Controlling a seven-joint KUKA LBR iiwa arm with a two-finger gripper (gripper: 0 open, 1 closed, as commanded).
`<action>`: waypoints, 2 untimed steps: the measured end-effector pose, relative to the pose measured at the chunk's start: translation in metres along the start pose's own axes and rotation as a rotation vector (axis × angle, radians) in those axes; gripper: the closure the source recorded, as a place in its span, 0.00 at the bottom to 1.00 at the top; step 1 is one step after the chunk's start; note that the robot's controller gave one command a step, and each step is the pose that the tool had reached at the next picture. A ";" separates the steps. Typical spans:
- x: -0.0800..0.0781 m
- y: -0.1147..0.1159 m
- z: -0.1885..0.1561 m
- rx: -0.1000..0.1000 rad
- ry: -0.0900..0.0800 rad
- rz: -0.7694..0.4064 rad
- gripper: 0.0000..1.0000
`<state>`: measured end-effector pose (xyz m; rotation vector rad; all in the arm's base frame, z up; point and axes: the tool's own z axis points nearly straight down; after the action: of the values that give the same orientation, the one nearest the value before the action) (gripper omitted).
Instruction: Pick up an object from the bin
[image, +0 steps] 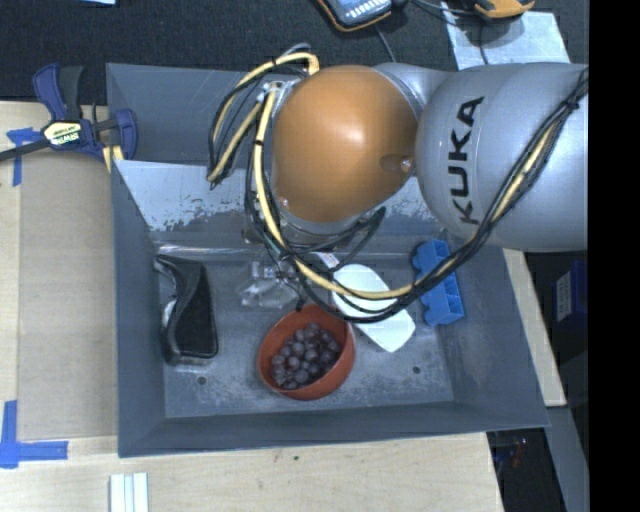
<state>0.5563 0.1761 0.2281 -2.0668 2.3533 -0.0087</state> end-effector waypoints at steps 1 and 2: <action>0.033 -0.072 0.039 0.016 -0.008 -0.088 1.00; 0.013 -0.026 0.011 0.004 -0.006 -0.224 1.00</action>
Offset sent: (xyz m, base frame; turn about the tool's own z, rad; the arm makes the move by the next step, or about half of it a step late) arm 0.0232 -0.0163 -0.0112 -0.2274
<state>0.5801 0.1603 0.2176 -2.3117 2.1031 -0.0091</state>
